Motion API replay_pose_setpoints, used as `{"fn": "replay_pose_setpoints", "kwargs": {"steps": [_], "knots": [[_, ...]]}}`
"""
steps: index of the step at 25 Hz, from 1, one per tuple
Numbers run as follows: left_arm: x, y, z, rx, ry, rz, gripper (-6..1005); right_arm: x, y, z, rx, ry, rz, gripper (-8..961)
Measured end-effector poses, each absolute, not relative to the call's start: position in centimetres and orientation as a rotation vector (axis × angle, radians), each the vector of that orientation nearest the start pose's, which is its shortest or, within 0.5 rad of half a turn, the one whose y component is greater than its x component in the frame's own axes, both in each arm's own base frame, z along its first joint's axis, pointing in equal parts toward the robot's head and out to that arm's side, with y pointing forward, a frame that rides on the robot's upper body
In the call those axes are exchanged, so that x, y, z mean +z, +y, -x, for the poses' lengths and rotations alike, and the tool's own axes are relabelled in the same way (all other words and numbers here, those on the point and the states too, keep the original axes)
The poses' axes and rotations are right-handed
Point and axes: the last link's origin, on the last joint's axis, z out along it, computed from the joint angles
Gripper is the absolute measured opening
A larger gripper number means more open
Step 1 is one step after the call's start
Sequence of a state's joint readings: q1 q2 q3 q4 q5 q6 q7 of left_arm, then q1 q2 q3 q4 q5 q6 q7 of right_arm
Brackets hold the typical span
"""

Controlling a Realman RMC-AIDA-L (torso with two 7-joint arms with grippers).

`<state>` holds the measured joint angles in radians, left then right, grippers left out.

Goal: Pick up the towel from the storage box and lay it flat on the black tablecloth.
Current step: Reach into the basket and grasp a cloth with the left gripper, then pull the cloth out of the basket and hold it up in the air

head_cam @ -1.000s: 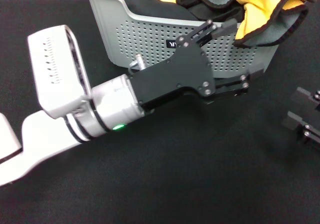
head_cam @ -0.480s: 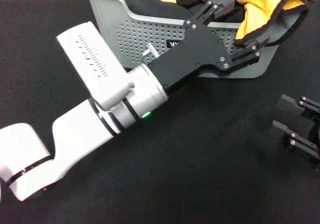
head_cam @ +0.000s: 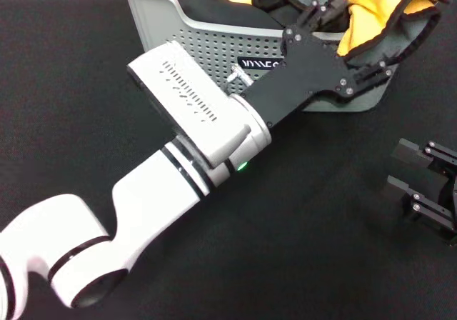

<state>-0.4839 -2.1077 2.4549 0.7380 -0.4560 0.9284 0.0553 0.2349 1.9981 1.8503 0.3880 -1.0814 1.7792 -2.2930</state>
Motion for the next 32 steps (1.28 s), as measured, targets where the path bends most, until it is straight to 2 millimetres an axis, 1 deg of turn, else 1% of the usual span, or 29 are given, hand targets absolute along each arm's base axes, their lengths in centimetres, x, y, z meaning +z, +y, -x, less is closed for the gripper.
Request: {"fn": "replay_pose_setpoints", "kwargs": {"steps": [7, 14, 21, 25, 31, 32], "knots": [[-12.3, 31.9, 12.4, -0.976, -0.068, 2.099, 735, -0.3, 23.0, -27.9, 1.309, 0.322, 2.462, 558], [-12.2, 31.5, 12.6, -1.004, -0.119, 2.089, 723, -0.2, 23.0, -27.8, 1.315, 0.318, 2.46, 558], [-12.1, 31.3, 12.7, -1.058, -0.198, 2.091, 574, -0.2, 23.3, -27.7, 1.317, 0.307, 2.457, 559], [-12.1, 31.4, 12.5, -1.102, -0.248, 2.127, 489, -0.1, 23.3, -27.7, 1.316, 0.307, 2.455, 559], [-11.4, 31.3, 12.8, -1.147, -0.25, 2.103, 250, -0.1, 23.4, -27.7, 1.314, 0.306, 2.453, 558], [-11.2, 31.1, 12.9, -1.164, -0.243, 2.092, 141, -0.1, 23.4, -27.7, 1.314, 0.306, 2.452, 558]]}}
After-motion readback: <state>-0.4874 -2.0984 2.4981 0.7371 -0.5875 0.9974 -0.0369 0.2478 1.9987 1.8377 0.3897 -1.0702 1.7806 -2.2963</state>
